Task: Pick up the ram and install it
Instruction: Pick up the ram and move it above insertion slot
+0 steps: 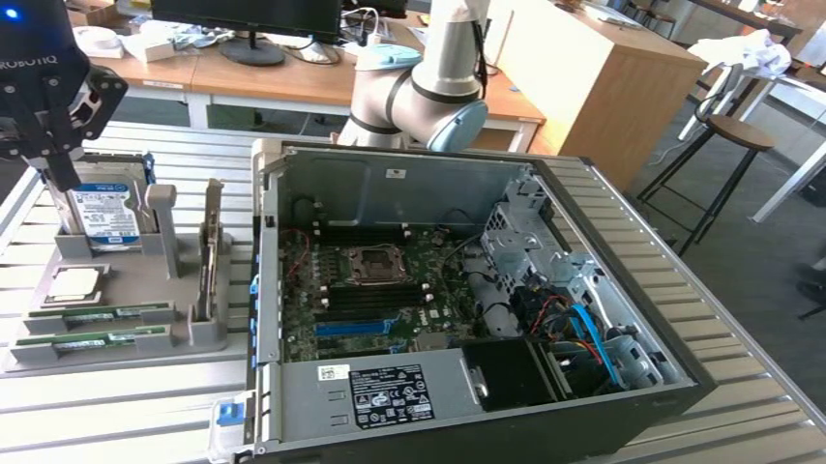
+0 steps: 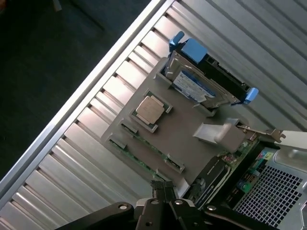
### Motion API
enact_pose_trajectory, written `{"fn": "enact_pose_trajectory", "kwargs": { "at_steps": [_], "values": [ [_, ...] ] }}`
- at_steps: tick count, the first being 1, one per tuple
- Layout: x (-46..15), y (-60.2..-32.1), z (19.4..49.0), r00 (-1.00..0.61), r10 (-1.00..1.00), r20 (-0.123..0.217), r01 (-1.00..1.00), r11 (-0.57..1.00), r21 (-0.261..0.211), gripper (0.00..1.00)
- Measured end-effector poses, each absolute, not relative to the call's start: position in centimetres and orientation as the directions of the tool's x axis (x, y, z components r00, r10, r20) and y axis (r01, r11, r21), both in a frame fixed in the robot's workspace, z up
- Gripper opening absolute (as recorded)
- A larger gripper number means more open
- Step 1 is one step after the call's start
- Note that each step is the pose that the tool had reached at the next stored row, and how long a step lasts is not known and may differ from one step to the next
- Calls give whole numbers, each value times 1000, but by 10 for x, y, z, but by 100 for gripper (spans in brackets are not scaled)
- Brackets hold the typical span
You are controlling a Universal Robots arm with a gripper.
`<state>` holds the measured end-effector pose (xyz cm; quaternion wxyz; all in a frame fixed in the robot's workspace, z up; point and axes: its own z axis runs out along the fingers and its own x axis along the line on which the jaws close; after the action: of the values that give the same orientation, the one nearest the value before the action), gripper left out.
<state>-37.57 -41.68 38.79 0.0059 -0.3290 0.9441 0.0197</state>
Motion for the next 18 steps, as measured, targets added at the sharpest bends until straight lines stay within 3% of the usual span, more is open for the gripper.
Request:
{"fn": "enact_pose_trajectory", "kwargs": {
  "at_steps": [18],
  "values": [
    [-376, -416, 386, -602, -798, -24, -799, 601, 33, 10]
  ]
}}
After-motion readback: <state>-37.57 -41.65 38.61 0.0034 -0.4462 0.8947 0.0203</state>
